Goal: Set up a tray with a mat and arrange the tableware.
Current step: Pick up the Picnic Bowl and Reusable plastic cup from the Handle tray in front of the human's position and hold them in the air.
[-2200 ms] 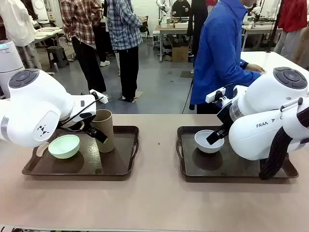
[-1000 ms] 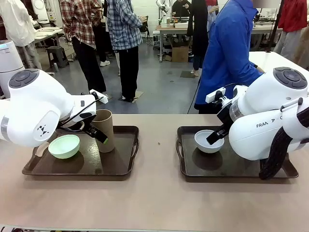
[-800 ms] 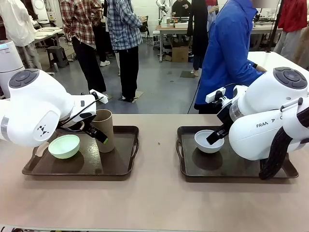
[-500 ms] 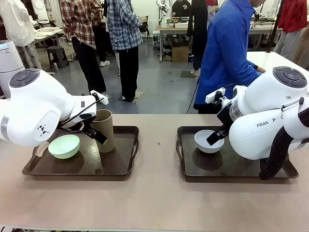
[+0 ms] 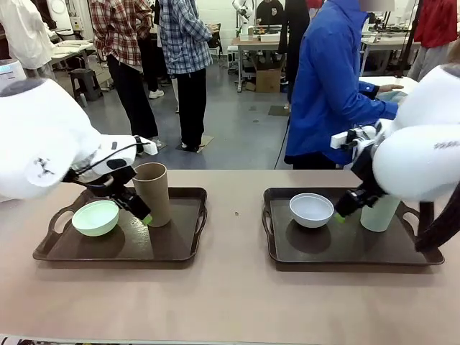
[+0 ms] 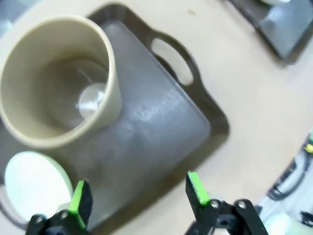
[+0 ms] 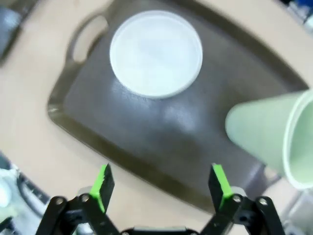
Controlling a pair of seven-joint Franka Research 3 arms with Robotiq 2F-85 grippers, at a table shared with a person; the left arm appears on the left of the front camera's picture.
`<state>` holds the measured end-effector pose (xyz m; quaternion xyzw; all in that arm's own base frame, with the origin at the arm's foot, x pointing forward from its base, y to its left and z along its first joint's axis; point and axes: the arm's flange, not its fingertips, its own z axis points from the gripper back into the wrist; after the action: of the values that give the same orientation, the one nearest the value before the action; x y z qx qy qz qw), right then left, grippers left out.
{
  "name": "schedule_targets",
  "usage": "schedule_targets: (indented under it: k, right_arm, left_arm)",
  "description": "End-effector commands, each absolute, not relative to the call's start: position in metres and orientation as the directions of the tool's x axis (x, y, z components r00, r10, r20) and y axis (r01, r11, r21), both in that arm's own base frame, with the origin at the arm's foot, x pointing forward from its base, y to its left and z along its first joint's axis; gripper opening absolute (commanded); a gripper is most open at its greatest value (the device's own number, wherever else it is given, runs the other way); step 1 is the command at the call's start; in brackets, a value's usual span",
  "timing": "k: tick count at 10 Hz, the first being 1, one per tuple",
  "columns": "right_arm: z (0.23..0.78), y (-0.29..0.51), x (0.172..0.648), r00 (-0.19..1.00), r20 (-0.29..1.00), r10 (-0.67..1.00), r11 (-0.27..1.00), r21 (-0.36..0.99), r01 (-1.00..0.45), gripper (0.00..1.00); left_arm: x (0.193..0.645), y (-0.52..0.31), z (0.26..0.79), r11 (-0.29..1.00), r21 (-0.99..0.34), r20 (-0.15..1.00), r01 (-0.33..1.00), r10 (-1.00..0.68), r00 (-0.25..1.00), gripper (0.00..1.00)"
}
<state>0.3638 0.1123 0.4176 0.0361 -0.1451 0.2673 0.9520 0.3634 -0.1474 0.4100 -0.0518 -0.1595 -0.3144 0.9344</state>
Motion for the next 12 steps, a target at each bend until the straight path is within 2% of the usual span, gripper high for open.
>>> schedule_targets:
  k: [1, 2, 4, 6, 7, 8, 10, 11, 12]
  right_arm:
    - [0.381, 0.03, 0.234, 0.874, 0.256, 0.412, 0.898, 0.045, -0.437, 1.0]
    - [0.385, 0.008, 0.23, 0.896, 0.274, 0.351, 0.922, 0.069, -0.382, 1.0]
    - [0.392, -0.023, 0.237, 0.86, 0.382, 0.338, 0.871, 0.22, -0.44, 1.0]
    - [0.401, -0.058, 0.249, 0.825, 0.503, 0.258, 0.709, 0.481, -0.515, 1.0]
    - [0.4, -0.076, 0.247, 0.817, 0.536, 0.215, 0.559, 0.618, -0.552, 1.0]
    - [0.394, -0.092, 0.248, 0.82, 0.56, 0.116, 0.467, 0.698, -0.543, 1.0]
    - [0.377, -0.119, 0.251, 0.846, 0.527, -0.08, 0.301, 0.822, -0.484, 1.0]
    - [0.366, -0.135, 0.253, 0.893, 0.406, -0.193, 0.279, 0.895, -0.347, 1.0]
    - [0.358, -0.15, 0.254, 0.92, 0.316, -0.233, 0.292, 0.925, -0.243, 1.0]
  left_arm:
    - [0.268, -0.099, 0.408, 0.857, -0.078, 0.339, 0.509, -0.457, 0.822, 1.0]
    - [0.265, -0.081, 0.421, 0.88, -0.129, 0.375, 0.457, -0.383, 0.844, 1.0]
    - [0.278, -0.041, 0.443, 0.851, -0.301, 0.466, 0.429, -0.261, 0.845, 1.0]
    - [0.289, 0.006, 0.446, 0.627, -0.603, 0.489, 0.494, -0.199, 0.849, 1.0]
    - [0.29, 0.029, 0.441, 0.491, -0.7, 0.507, 0.518, -0.169, 0.845, 1.0]
    - [0.291, 0.049, 0.433, 0.388, -0.757, 0.505, 0.525, -0.163, 0.848, 1.0]
    - [0.296, 0.07, 0.418, 0.266, -0.847, 0.458, 0.459, -0.071, 0.886, 1.0]
    - [0.295, 0.074, 0.408, 0.224, -0.872, 0.438, 0.436, -0.044, 0.898, 1.0]
    - [0.291, 0.071, 0.405, 0.234, -0.875, 0.425, 0.425, -0.053, 0.904, 1.0]
